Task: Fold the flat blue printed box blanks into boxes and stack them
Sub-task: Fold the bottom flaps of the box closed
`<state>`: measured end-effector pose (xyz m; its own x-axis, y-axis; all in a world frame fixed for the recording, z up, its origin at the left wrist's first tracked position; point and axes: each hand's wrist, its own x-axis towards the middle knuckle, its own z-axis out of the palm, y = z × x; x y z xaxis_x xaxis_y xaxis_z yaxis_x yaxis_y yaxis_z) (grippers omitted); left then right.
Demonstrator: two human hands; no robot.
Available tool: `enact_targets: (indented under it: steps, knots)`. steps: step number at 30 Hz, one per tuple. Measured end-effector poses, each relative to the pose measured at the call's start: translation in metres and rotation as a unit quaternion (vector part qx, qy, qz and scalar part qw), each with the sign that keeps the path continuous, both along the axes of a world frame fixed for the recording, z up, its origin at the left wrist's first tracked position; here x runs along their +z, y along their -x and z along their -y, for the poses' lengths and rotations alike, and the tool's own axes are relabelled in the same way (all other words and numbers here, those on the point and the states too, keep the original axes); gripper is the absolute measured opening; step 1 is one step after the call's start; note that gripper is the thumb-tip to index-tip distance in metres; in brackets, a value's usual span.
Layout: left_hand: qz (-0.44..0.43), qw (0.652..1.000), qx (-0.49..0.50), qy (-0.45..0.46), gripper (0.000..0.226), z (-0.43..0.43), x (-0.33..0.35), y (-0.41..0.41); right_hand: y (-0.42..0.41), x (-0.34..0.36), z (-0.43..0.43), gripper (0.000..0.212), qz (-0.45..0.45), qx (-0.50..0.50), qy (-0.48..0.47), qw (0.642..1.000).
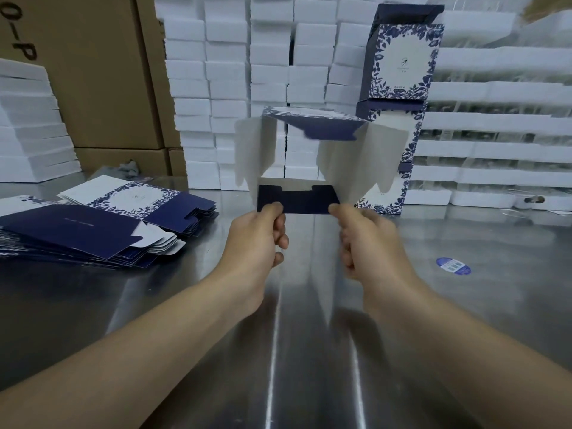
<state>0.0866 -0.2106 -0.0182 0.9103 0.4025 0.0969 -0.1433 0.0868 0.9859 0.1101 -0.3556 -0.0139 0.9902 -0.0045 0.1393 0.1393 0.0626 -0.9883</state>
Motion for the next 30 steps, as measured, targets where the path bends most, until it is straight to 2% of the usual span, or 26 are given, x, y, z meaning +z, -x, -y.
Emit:
enact_targets:
  steps: [5,8,10,13,15,20,25,30]
  knots:
    - [0.000,0.996,0.056,-0.066,0.033,-0.006,-0.002,-0.003,0.003,0.006,0.009,0.068,0.111,-0.074,0.054,0.990]
    - [0.027,0.988,0.076,-0.131,0.038,-0.008,-0.003,-0.003,0.004,0.011,0.013,0.081,0.133,-0.088,0.120,0.980]
    - [0.064,0.971,0.100,-0.209,0.044,-0.010,-0.003,-0.002,0.003,0.013,0.015,0.096,0.126,-0.086,0.192,0.969]
    - [0.106,0.933,0.113,-0.325,0.044,-0.011,-0.001,0.002,-0.001,0.012,0.019,0.087,0.121,-0.081,0.238,0.960]
    - [0.121,0.920,0.108,-0.358,0.040,-0.009,0.002,0.006,-0.005,0.011,0.021,0.081,0.133,-0.070,0.224,0.963]
    - [0.139,0.907,0.113,-0.381,0.042,-0.012,0.010,0.009,-0.016,0.011,0.029,0.075,0.193,-0.077,0.216,0.954]
    - [0.141,0.898,0.108,-0.403,0.035,-0.008,0.012,0.012,-0.021,0.012,0.033,0.097,0.135,-0.033,0.151,0.979]
    - [0.129,0.918,0.103,-0.360,0.045,-0.017,0.014,0.008,-0.017,0.016,0.034,0.082,0.180,0.056,0.152,0.970]
